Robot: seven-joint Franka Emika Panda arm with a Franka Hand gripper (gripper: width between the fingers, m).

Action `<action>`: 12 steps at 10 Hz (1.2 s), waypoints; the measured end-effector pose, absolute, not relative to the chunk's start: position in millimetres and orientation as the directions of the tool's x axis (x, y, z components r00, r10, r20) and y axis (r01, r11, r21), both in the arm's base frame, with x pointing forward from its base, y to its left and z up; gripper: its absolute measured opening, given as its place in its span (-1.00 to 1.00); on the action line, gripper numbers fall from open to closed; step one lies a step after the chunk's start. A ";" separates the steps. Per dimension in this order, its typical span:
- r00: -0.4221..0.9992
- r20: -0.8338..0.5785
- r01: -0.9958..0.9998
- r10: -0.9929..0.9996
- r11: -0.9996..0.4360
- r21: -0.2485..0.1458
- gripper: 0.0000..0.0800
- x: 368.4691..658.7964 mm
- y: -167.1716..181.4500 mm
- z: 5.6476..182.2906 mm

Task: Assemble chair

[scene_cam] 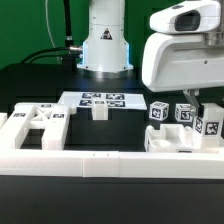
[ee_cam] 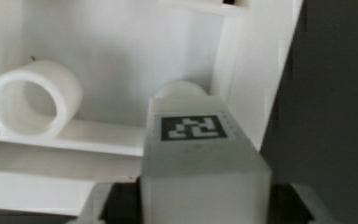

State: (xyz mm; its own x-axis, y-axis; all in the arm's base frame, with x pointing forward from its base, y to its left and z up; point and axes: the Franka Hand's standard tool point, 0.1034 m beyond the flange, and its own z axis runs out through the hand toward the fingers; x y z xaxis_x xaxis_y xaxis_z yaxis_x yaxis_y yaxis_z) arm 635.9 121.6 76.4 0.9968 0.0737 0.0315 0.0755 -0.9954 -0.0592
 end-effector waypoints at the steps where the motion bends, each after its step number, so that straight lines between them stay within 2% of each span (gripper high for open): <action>1: 0.999 0.024 -0.045 -0.047 -0.997 -0.066 -0.28 635.9 121.4 76.3; 3: 0.956 0.003 -0.293 -0.295 -0.952 -0.088 -0.28 636.8 119.3 76.5; 4: 0.950 0.002 -0.311 -0.312 -0.946 -0.087 -0.28 636.8 119.4 76.5; 8: 0.808 -0.024 -0.588 -0.588 -0.805 -0.084 -0.28 637.1 118.2 76.6; 10: 0.617 -0.061 -0.786 -0.785 -0.611 -0.089 -0.28 636.5 118.1 76.3; 12: 0.432 -0.076 -0.901 -0.899 -0.426 -0.087 -0.28 636.0 119.0 77.1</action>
Offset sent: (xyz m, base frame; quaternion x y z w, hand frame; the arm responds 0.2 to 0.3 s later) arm 0.0000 0.0000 0.0000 0.0000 0.0000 0.1296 0.9916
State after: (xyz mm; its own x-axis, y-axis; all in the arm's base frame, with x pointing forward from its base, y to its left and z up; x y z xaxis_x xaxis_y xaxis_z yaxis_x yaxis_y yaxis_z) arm 636.0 119.0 77.1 0.4323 -0.8985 -0.0758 -0.9006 -0.4259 -0.0869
